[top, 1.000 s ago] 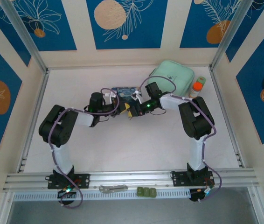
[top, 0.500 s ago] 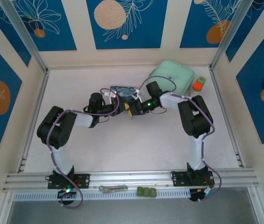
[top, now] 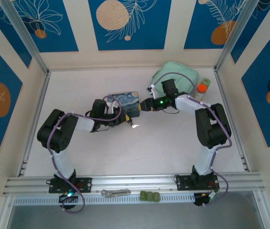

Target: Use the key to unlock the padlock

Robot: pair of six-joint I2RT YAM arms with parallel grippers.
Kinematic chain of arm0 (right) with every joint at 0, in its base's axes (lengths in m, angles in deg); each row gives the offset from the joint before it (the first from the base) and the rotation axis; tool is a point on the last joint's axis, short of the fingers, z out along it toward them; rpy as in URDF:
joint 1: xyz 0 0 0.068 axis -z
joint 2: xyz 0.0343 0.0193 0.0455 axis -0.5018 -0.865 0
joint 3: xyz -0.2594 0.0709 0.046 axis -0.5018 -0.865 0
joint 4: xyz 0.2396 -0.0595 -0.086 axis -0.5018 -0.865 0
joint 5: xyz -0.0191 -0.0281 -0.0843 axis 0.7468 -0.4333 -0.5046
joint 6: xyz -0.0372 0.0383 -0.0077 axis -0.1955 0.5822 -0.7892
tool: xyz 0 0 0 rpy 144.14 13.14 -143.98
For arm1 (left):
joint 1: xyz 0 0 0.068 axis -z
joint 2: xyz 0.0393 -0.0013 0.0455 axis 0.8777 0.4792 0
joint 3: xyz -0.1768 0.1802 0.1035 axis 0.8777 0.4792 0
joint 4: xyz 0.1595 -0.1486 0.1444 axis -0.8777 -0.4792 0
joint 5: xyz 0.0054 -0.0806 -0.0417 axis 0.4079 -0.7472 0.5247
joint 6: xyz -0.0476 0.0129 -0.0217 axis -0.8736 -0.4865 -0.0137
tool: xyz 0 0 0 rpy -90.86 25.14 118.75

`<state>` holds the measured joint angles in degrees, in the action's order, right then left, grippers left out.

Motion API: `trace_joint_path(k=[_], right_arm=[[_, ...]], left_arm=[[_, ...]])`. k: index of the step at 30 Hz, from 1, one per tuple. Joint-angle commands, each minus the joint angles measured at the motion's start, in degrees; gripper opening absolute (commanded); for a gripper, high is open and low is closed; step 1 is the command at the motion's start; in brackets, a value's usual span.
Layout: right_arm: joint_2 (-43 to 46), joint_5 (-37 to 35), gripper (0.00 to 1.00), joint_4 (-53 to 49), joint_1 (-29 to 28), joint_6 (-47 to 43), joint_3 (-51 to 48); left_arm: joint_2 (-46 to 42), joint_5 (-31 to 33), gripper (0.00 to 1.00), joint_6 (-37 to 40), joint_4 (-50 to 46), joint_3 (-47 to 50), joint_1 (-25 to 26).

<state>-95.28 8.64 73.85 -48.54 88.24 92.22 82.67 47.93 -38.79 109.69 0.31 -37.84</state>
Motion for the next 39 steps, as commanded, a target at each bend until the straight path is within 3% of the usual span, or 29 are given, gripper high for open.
trace_joint_path(k=[1, 5, 14, 22, 31, 39], right_arm=[[2.4, -4.7, 0.56, -1.3, -1.1, 0.2, -1.1], [3.8, -11.4, 0.56, -2.2, -3.7, -0.7, -1.4], [6.0, -22.0, 0.56, -1.9, -8.5, -2.2, -1.9], [8.1, -27.8, 0.56, -2.5, -11.3, -4.1, -2.6], [6.0, -35.4, 0.56, -3.6, -19.1, -8.8, -1.9], [-3.7, -53.9, 0.58, -5.3, -29.6, -12.1, 4.6]], left_arm=[[0.4, 2.9, 0.0, 0.6, -3.3, -0.1, 0.5], [0.1, 6.4, 0.02, 0.7, -5.0, 0.4, 0.8], [-2.8, 10.0, 0.44, -0.3, -6.7, 1.3, 0.9], [-9.5, 13.4, 0.63, -0.7, -10.5, 3.5, 0.6], [-20.1, 18.3, 0.68, -3.7, -11.6, 8.1, -2.6], [-27.0, 24.0, 0.71, -4.4, -15.3, 9.0, -8.2]])
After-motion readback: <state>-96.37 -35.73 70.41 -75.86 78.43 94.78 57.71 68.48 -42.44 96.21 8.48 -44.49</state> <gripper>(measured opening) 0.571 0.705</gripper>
